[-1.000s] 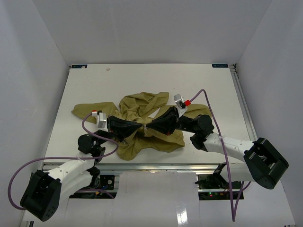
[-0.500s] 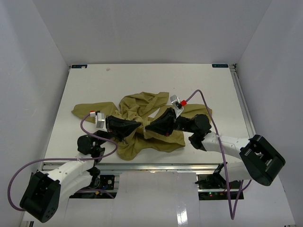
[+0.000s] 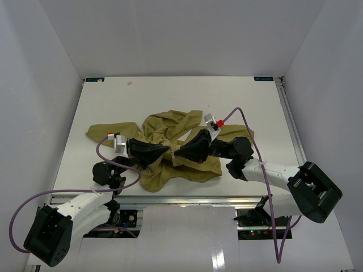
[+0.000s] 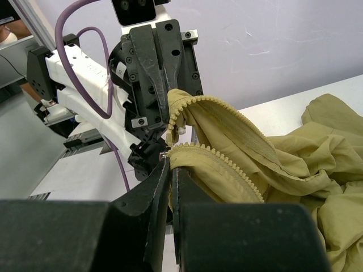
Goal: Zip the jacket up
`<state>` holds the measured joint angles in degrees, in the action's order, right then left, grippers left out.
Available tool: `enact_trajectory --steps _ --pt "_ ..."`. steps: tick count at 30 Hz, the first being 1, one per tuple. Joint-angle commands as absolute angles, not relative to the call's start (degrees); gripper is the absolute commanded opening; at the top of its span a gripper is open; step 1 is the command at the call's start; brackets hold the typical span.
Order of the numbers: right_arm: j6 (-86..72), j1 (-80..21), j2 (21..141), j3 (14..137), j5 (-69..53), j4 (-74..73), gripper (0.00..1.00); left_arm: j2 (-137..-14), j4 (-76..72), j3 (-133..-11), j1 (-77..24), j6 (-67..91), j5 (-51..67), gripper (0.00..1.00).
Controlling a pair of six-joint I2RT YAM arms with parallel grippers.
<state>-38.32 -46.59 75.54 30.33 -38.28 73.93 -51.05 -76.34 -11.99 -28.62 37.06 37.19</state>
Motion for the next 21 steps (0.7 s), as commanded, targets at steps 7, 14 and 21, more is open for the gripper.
enact_trajectory --steps 7,14,21 --pt "-36.7 -46.8 73.2 32.1 -37.0 81.3 0.08 -50.0 -104.3 -11.6 -28.8 37.2 37.6 0.00" --pt "-36.7 -46.8 73.5 32.6 -36.9 81.3 0.08 -49.9 -104.3 -11.8 -28.8 37.5 37.9 0.00" --pt "-37.1 -46.8 73.7 32.9 -36.7 81.6 0.08 -49.8 -104.3 -11.8 -28.8 37.7 38.3 0.00"
